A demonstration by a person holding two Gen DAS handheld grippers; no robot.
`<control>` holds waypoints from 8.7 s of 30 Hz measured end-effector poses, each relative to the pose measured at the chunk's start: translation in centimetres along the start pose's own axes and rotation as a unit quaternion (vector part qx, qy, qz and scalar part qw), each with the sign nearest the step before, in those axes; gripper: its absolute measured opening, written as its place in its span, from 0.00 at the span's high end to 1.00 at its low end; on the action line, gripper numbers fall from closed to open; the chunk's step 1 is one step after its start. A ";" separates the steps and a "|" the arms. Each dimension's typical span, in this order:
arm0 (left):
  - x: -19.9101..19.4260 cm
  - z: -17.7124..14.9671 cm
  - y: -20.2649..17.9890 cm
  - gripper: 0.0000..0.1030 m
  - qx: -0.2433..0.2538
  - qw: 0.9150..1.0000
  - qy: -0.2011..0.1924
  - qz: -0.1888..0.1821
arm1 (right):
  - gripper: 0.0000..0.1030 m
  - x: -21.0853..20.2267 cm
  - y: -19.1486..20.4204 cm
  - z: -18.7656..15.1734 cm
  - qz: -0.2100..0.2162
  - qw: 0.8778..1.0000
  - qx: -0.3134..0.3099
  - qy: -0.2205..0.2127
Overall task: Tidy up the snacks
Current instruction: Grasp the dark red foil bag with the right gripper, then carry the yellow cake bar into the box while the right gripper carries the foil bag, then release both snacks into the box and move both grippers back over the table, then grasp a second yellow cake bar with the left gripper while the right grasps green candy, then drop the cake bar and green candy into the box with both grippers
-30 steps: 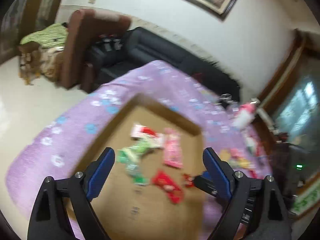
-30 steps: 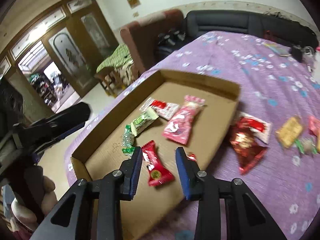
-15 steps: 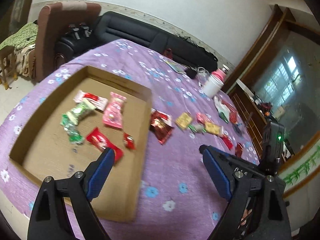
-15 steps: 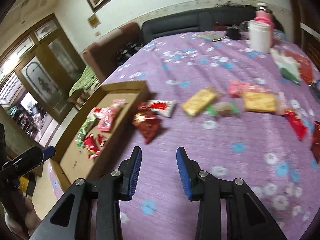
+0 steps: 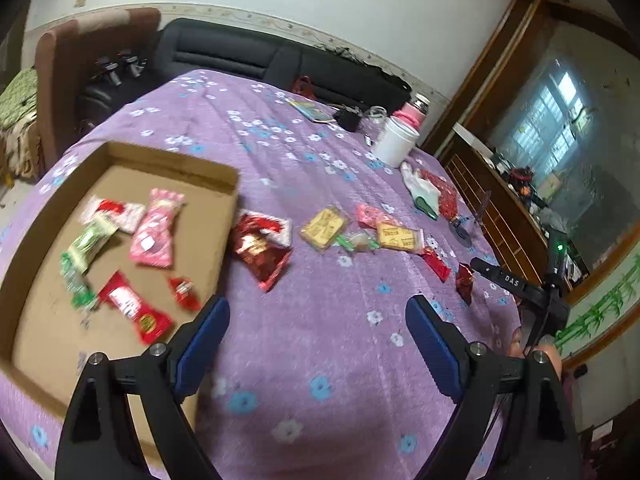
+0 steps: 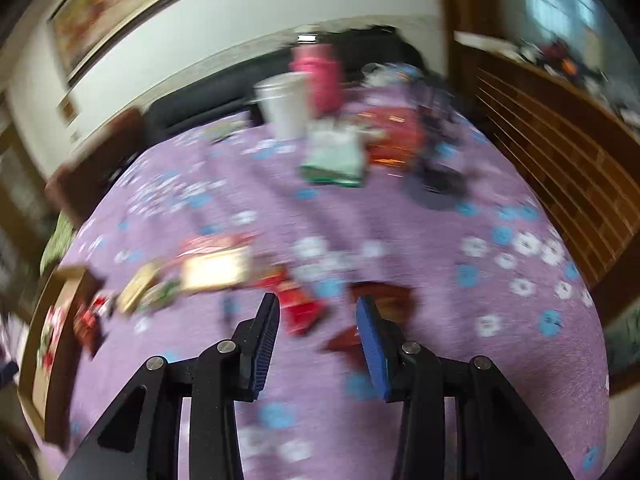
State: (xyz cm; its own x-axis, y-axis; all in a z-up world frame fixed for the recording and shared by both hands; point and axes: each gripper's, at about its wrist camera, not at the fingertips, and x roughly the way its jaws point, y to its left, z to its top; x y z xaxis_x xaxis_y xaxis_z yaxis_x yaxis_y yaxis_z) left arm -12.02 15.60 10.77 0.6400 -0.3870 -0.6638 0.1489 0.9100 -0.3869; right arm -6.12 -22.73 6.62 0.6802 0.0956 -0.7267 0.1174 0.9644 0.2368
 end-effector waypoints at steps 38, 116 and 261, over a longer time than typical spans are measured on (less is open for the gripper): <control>22.2 2.1 -15.7 0.61 0.332 0.928 0.168 -0.009 | 0.62 4.1 -4.4 -0.5 0.064 0.993 0.086 0.050; -3.3 -1.7 17.4 0.68 -0.053 0.979 0.008 0.199 | 0.60 1.3 37.3 -11.6 0.292 0.911 -0.259 0.132; 5.3 10.5 18.6 0.43 -0.058 0.989 0.032 0.131 | 0.67 8.5 35.2 -2.6 0.241 0.939 -0.224 0.101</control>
State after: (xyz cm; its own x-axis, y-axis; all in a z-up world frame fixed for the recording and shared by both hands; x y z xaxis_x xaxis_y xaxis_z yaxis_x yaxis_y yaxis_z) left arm 2.07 32.07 6.79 0.5962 -0.1512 -0.7885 -0.1067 0.9585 -0.2644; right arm 1.90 12.68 7.07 0.4203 0.5488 -0.7226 -0.5156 0.7997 0.3075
